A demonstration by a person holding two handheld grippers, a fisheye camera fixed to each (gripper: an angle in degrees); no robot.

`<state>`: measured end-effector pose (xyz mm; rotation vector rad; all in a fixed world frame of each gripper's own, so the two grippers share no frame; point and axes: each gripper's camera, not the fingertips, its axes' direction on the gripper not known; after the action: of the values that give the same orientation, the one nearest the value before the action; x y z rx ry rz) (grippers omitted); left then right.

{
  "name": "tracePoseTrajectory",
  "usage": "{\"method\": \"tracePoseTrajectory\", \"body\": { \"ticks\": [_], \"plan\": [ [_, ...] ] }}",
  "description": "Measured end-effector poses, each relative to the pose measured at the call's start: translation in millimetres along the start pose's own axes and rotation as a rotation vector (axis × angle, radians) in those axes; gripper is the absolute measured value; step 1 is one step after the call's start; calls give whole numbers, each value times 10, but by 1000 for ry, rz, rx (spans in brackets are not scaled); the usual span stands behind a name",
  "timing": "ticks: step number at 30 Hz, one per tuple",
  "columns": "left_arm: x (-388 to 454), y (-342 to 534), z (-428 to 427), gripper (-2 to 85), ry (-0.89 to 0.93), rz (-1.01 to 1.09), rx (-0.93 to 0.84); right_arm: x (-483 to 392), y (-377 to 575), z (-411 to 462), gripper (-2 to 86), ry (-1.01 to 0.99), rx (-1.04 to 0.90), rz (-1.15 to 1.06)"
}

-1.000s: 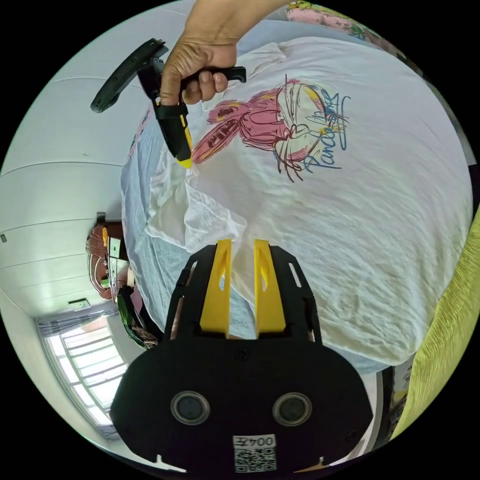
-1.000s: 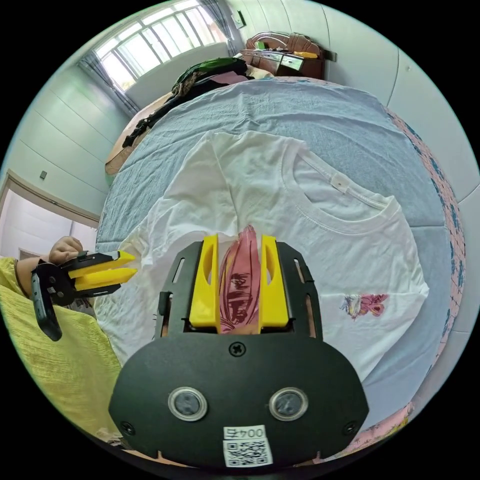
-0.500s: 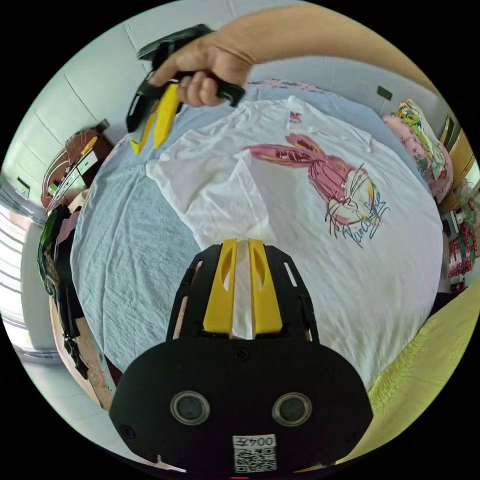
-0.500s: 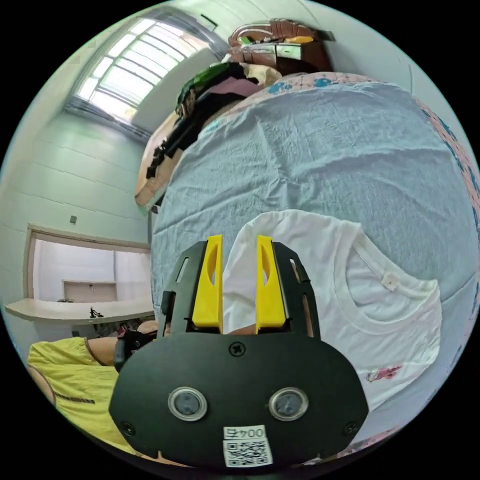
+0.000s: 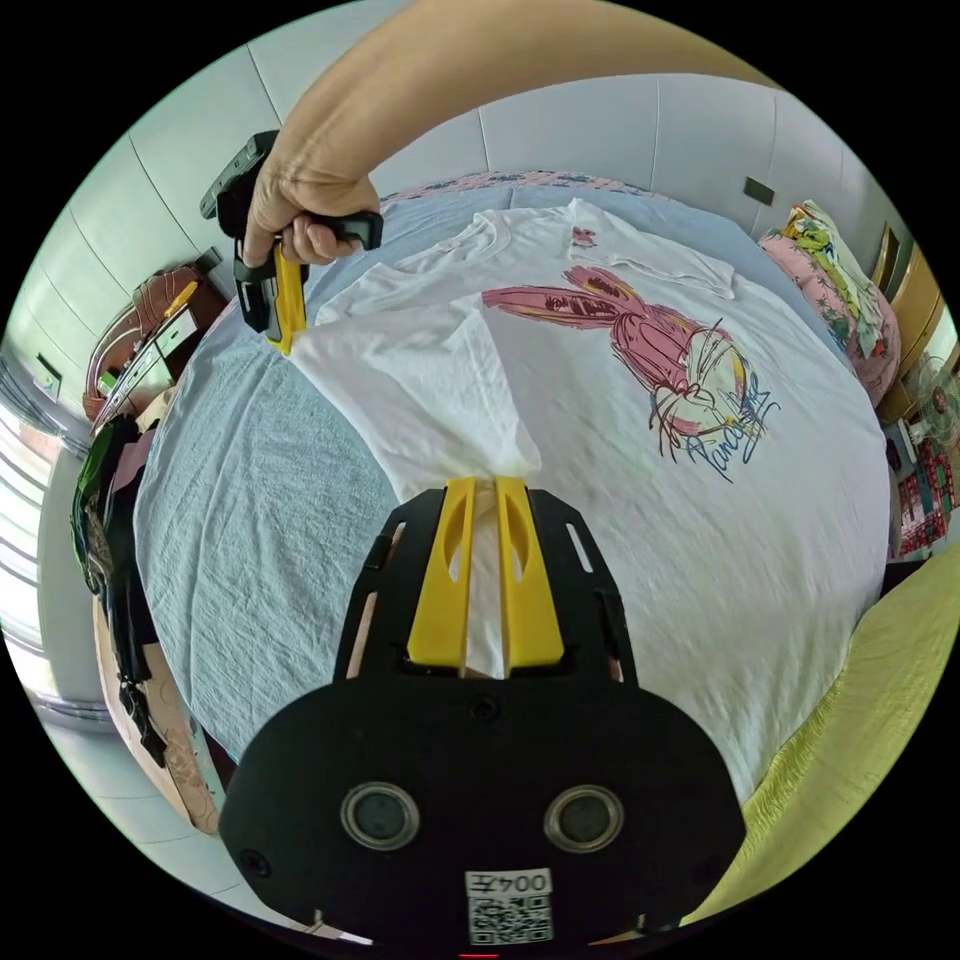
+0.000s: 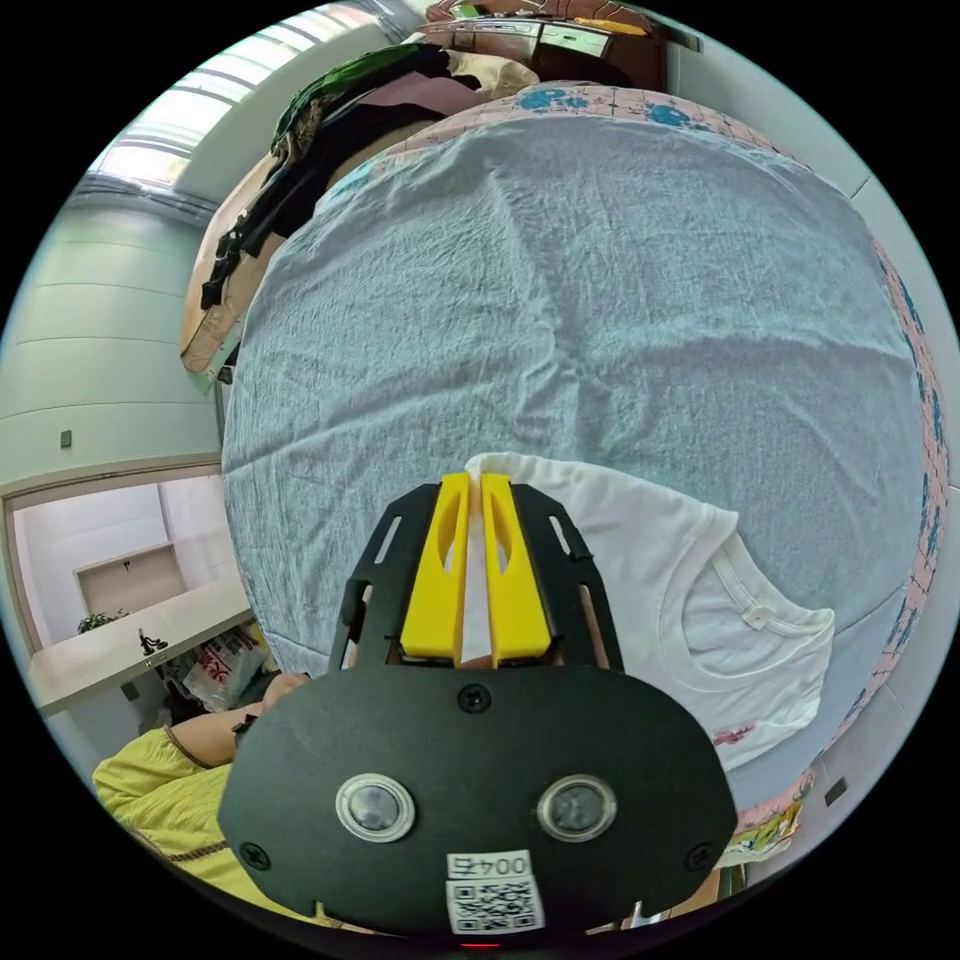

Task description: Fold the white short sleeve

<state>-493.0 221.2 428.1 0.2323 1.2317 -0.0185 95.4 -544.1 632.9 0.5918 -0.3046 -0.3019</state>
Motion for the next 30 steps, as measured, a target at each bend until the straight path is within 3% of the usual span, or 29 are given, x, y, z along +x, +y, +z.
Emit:
{"method": "tracePoseTrajectory", "body": {
  "ticks": [4, 10, 15, 23, 27, 30],
  "plan": [
    [-163, 31, -8, 26, -2, -6, 7, 29, -85, 56, 48, -40, -16, -22],
    [-492, 55, -20, 31, 54, -55, 8, 73, 11, -364, 138, -184, -20, -107],
    [-706, 63, -56, 47, 57, -64, 8, 359, 584, -767, 120, -183, 104, -64],
    [-1132, 28, -476, 69, 42, -33, 85, 1014, 2080, -428, 93, -267, 152, 169],
    [-1203, -158, -335, 75, 75, 37, 48, 914, 2195, -366, 91, -274, 193, 188],
    [-1224, -205, -155, 80, 91, 114, -30, 693, 2188, -319, 69, -166, 174, 143]
  ]
}}
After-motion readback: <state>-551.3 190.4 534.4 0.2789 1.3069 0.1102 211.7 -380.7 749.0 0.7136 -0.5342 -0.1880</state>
